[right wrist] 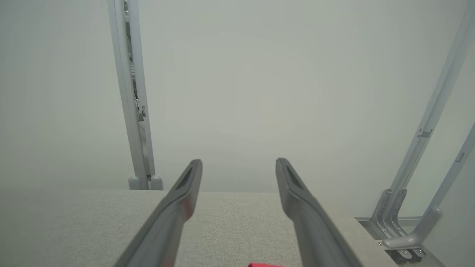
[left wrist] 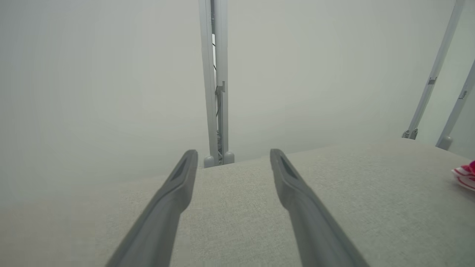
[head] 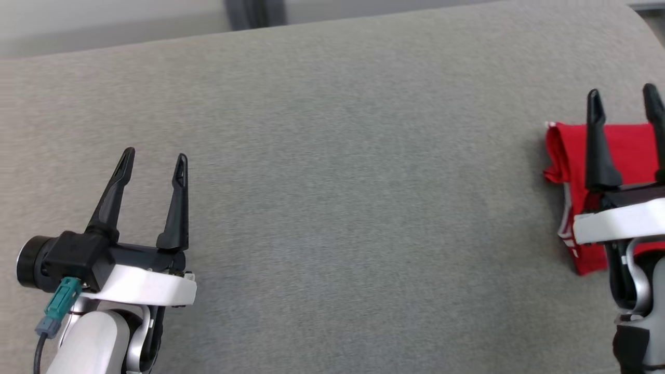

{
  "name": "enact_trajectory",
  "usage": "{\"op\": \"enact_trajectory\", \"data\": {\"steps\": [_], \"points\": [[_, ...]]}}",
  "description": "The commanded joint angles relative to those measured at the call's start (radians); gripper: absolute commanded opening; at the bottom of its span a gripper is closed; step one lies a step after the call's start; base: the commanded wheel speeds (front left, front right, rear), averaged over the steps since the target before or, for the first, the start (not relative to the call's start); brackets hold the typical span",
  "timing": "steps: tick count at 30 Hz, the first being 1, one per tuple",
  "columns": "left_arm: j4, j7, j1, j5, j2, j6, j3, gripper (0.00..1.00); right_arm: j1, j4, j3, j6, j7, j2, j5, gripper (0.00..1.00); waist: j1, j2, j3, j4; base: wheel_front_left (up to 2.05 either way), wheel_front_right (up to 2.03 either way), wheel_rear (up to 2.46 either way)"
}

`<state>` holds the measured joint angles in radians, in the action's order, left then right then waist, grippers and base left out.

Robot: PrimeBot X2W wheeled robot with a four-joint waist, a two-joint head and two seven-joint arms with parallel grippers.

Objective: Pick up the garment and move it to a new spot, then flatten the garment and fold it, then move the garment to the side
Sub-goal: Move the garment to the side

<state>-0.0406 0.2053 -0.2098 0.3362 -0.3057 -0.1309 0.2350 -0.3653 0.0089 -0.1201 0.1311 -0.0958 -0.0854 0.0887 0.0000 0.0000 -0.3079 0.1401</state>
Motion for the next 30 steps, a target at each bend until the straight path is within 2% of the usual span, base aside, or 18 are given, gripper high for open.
{"op": "enact_trajectory", "data": {"steps": [1,7,13,19,30], "points": [[0.003,0.010,0.017,0.005,0.001,-0.009,-0.007,1.00,0.028,-0.012,0.013,-0.001,0.014,0.004,0.011,1.00,0.0000,0.0000,0.059,-0.087,0.00,0.00,0.00],[-0.005,0.021,0.054,0.019,0.006,-0.022,-0.020,1.00,0.087,-0.019,0.048,-0.001,0.031,0.022,0.025,1.00,0.0000,0.0000,0.109,-0.148,0.00,0.00,0.00],[-0.040,0.017,0.133,0.044,0.014,-0.048,-0.036,1.00,0.192,0.004,0.117,-0.001,0.039,0.031,0.061,1.00,0.0000,0.0000,0.163,-0.169,0.00,0.00,0.00],[-0.038,0.020,0.194,0.055,0.016,-0.062,-0.040,1.00,0.273,0.041,0.146,-0.001,0.019,0.031,0.113,1.00,0.0000,0.0000,0.208,-0.152,0.00,0.00,0.00],[-0.023,-0.005,0.274,0.044,-0.009,-0.079,-0.029,1.00,0.345,0.047,0.125,-0.001,0.019,0.032,0.110,1.00,0.0000,0.0000,0.268,-0.108,0.00,0.00,0.00]]}}
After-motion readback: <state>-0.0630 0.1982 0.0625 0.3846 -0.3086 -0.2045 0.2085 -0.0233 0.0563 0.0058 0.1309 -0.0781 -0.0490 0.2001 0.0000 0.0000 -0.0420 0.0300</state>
